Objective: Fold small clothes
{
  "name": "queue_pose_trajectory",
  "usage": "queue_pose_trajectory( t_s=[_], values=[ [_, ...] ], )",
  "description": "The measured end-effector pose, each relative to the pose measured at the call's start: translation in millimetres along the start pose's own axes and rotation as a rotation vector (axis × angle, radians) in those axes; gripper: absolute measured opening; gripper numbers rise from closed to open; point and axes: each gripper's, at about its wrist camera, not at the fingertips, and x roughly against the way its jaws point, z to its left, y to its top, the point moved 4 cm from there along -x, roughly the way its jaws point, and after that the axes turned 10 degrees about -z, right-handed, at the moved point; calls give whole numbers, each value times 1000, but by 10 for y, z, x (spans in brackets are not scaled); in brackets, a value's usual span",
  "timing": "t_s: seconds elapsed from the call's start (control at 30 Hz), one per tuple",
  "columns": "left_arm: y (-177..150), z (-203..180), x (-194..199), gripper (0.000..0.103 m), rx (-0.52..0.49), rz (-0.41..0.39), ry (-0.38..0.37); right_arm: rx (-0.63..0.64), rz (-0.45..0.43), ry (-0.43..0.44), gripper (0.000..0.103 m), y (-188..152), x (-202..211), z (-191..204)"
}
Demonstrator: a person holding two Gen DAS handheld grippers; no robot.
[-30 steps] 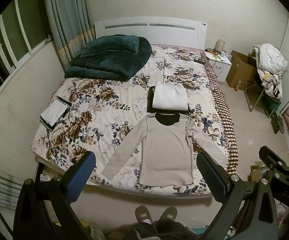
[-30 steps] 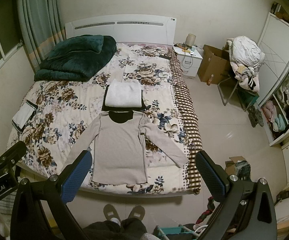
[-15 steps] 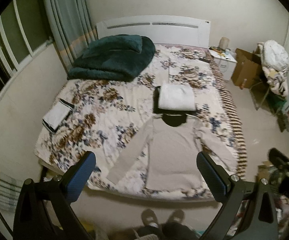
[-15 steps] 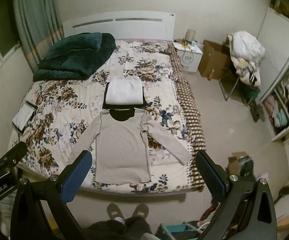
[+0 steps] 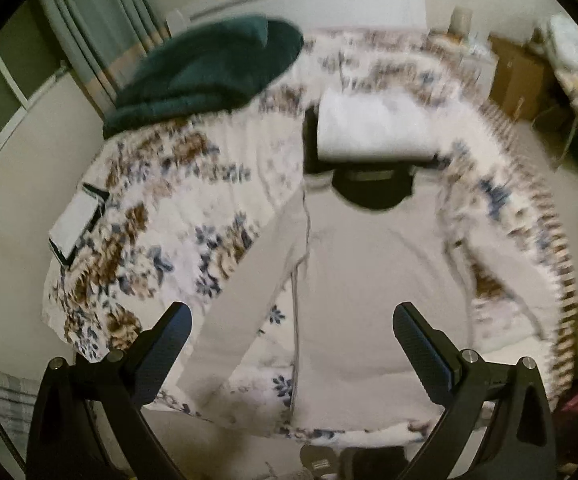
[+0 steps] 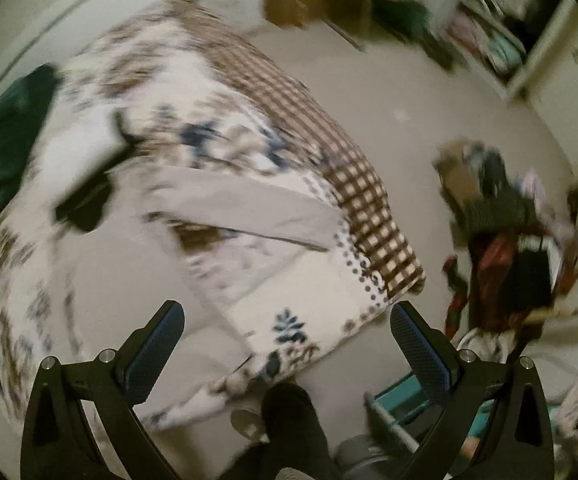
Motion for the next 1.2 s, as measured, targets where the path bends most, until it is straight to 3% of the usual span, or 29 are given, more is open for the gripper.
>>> queue_pose_trajectory(
  t_s=[0.13, 0.27, 0.43, 0.53, 0.57, 0.6, 0.63, 0.7, 0.87, 1.0, 1.2],
  values=[
    [-303, -163, -730, 103, 36, 100, 45, -166, 98, -79, 103, -43, -1369, -704],
    [-607, -256, -1357, 103, 95, 201, 72, -347, 149, -71, 102, -106, -2382, -1192],
    [-899, -341, -1903, 103, 131, 270, 119, -535, 174, 76, 100, -122, -3328, -1403],
    [-982, -331, -2092, 103, 141, 289, 130, -600, 160, 140, 96, -116, -3597, -1356],
    [-995, -317, -2133, 103, 140, 290, 132, -604, 141, 145, 92, -102, -3626, -1329],
    [-1006, -311, -2161, 103, 137, 291, 133, -602, 119, 150, 71, -86, -3632, -1299],
    [-1005, -300, -2187, 103, 135, 288, 128, -590, 104, 145, 61, -76, -3606, -1247],
    [-1000, -273, -2180, 103, 127, 282, 126, -577, 72, 147, 14, -42, -3540, -1165],
    [-930, -97, -2086, 103, 132, 253, 117, -558, 8, 106, 8, 98, -3196, -1011],
    [-896, 56, -2040, 103, 134, 234, 111, -488, -70, 40, 7, 519, -2814, -927],
    [-901, 171, -2083, 103, 135, 221, 109, -496, -142, -70, 7, 986, -2478, -1311]
  ],
)
